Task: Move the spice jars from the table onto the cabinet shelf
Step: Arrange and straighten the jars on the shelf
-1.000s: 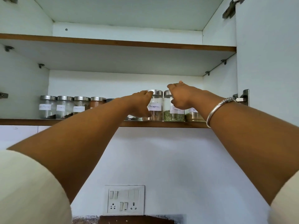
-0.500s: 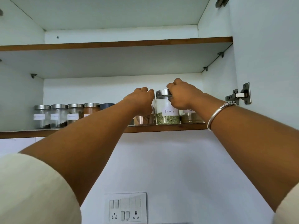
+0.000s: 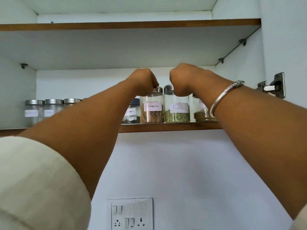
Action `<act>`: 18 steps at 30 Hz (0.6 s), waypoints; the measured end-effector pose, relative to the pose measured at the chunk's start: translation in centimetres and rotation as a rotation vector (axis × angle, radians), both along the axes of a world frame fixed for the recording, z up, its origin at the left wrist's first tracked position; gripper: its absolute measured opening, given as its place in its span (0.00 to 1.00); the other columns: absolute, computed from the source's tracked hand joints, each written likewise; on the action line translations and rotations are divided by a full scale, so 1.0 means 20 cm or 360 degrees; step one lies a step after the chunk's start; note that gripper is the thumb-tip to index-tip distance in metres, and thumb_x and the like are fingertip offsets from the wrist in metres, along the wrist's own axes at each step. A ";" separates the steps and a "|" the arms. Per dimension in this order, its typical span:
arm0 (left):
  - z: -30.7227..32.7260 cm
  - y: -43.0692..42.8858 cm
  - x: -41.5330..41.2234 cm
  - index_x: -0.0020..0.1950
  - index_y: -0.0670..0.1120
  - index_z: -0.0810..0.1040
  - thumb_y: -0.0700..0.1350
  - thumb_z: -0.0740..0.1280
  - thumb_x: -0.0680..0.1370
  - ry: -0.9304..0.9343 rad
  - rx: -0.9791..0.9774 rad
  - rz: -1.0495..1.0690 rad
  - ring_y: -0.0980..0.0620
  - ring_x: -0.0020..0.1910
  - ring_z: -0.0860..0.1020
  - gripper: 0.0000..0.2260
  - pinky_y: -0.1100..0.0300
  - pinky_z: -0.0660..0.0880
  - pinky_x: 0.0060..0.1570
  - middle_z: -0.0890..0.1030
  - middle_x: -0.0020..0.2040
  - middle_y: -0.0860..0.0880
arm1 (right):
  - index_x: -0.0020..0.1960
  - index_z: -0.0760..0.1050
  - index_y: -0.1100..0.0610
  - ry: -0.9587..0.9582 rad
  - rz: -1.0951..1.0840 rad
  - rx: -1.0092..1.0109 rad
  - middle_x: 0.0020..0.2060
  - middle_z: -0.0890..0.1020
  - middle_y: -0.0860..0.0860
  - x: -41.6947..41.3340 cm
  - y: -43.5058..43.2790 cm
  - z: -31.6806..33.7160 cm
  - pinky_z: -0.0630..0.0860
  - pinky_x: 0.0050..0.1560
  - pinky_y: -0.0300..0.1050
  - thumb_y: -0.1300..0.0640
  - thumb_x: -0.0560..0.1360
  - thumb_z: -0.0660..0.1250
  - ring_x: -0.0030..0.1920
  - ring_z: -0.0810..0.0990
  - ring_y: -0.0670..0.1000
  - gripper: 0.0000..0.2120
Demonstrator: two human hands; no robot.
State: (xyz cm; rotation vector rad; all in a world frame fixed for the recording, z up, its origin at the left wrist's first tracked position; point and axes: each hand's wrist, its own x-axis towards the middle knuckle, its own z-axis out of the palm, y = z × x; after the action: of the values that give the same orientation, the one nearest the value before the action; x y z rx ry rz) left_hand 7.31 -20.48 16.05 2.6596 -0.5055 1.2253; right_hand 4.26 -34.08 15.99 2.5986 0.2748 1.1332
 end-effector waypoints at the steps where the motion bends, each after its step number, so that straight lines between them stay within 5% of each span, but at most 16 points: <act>1: 0.00 0.01 0.02 0.62 0.43 0.78 0.32 0.61 0.76 -0.0012 0.0018 -0.0009 0.48 0.61 0.75 0.17 0.61 0.70 0.59 0.79 0.61 0.46 | 0.34 0.65 0.57 0.0001 -0.0025 0.0011 0.33 0.69 0.52 0.02 0.01 0.00 0.67 0.33 0.43 0.62 0.75 0.61 0.38 0.72 0.54 0.11; 5: 0.00 0.03 0.14 0.63 0.44 0.77 0.34 0.61 0.77 -0.0018 0.0102 -0.0015 0.48 0.61 0.75 0.17 0.61 0.69 0.56 0.79 0.62 0.47 | 0.45 0.73 0.59 0.0109 -0.0091 0.0041 0.36 0.72 0.52 0.12 0.05 0.00 0.72 0.39 0.44 0.62 0.75 0.62 0.41 0.74 0.54 0.02; 8: 0.00 0.04 0.24 0.63 0.45 0.78 0.35 0.62 0.77 -0.0022 0.0216 0.0027 0.48 0.57 0.76 0.16 0.62 0.68 0.50 0.80 0.60 0.47 | 0.53 0.75 0.60 0.0160 -0.0112 0.0088 0.41 0.74 0.53 0.22 0.06 -0.02 0.72 0.43 0.44 0.61 0.75 0.62 0.44 0.75 0.53 0.08; 18: 0.04 0.11 0.57 0.51 0.42 0.80 0.39 0.62 0.76 0.0086 0.0414 0.0084 0.47 0.43 0.73 0.08 0.55 0.72 0.45 0.81 0.53 0.42 | 0.49 0.72 0.58 0.0292 -0.0268 0.0054 0.36 0.71 0.51 0.52 0.10 0.02 0.70 0.35 0.42 0.62 0.75 0.59 0.44 0.75 0.54 0.05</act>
State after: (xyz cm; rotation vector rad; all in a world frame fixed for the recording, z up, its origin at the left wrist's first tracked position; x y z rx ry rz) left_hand 18.65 -18.20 16.83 2.9302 -0.6291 1.1700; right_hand 14.65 -32.11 16.30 2.6999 0.0731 0.8519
